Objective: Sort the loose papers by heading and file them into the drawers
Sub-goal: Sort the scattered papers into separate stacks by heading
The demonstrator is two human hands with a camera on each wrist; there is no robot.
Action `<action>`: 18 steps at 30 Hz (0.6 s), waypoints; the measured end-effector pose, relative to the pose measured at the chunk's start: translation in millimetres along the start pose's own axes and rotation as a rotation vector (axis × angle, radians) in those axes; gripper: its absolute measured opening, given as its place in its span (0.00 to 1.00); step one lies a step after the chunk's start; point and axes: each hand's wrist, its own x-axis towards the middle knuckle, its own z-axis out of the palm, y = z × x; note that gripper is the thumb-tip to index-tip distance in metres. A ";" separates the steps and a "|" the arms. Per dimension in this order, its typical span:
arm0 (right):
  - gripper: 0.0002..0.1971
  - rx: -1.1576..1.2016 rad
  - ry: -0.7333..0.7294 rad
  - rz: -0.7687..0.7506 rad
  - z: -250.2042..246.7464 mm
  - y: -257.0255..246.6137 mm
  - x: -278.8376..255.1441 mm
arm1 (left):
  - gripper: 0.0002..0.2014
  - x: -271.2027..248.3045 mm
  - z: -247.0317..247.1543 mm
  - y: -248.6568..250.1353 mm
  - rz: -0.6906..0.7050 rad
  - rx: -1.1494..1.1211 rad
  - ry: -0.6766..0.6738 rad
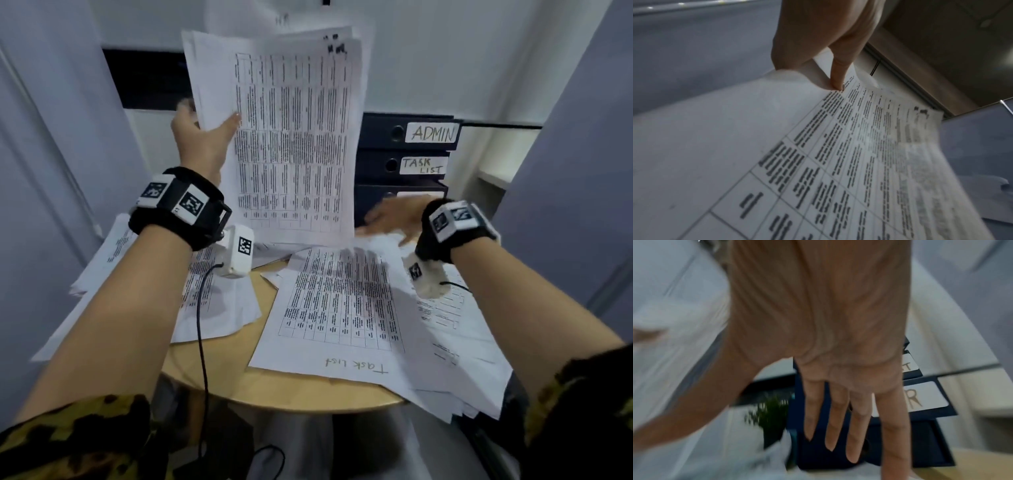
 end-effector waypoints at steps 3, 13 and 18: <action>0.45 -0.288 -0.147 0.063 19.6 2.0 4.5 | 0.30 2.5 -8.8 0.3 0.058 -0.013 0.012; 0.69 -0.447 -0.118 0.205 51.9 44.4 116.6 | 0.08 0.1 -12.3 4.9 0.082 0.112 0.003; 0.39 -0.399 -0.076 0.171 50.5 71.7 164.5 | 0.13 6.1 -22.0 1.1 0.048 0.065 0.055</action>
